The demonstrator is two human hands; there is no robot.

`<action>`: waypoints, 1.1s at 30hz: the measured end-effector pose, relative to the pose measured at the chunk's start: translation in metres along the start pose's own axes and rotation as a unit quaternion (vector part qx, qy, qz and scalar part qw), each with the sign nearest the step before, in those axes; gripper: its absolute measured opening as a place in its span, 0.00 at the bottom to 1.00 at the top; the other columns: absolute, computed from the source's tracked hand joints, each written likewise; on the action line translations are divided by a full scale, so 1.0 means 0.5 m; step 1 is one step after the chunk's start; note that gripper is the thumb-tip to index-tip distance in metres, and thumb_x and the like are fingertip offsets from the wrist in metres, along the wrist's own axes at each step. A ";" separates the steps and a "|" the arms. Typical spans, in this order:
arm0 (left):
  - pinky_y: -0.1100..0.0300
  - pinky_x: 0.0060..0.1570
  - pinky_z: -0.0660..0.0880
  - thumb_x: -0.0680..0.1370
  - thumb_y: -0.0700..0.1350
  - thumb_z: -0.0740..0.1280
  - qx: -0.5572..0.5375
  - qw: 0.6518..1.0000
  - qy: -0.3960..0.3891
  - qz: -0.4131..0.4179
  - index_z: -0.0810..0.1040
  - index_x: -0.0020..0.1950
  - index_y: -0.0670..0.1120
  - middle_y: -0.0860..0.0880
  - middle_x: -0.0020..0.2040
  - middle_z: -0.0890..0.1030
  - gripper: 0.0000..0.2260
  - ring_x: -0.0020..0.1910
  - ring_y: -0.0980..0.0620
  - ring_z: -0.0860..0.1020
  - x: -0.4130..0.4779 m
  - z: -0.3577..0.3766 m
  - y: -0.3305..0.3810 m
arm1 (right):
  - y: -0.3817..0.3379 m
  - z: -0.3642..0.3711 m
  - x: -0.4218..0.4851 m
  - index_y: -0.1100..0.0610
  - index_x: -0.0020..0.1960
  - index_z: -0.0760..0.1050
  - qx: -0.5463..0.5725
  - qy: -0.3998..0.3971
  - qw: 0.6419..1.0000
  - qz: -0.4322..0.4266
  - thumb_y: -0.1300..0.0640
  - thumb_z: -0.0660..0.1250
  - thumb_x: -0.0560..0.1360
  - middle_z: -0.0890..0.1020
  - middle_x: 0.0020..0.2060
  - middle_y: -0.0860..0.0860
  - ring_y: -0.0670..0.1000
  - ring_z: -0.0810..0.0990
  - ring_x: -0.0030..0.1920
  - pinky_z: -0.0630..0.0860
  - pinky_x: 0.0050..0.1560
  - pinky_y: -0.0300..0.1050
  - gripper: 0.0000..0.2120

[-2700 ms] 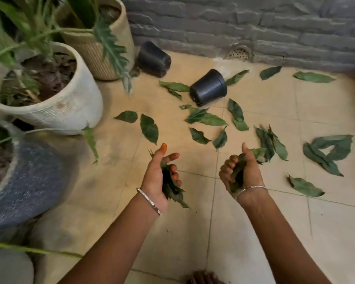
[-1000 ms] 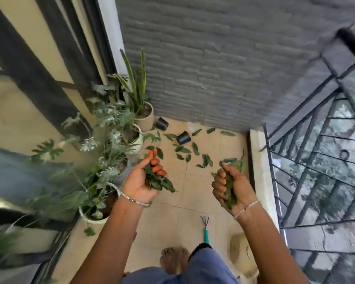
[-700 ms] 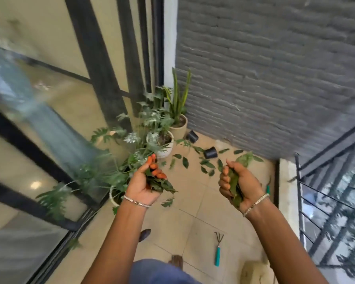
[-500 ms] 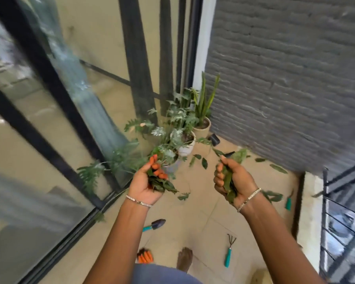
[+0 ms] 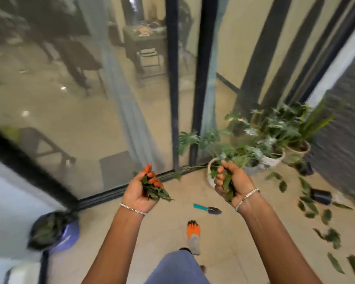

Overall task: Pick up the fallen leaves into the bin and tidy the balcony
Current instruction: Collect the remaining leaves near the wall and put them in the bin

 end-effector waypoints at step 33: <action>0.68 0.19 0.67 0.81 0.42 0.61 -0.277 0.888 0.324 0.171 0.72 0.39 0.45 0.50 0.21 0.72 0.11 0.16 0.53 0.68 -0.180 -0.854 0.800 | 0.902 0.978 0.309 0.56 0.34 0.65 -0.304 -0.128 0.893 0.305 0.54 0.58 0.81 0.68 0.20 0.50 0.47 0.67 0.17 0.58 0.17 0.31 0.17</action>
Point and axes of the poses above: each hand's wrist, its own x-axis towards the middle knuckle, its own z-axis out of the palm, y = z × x, the point moved 3 cm from there along x, towards the middle knuckle
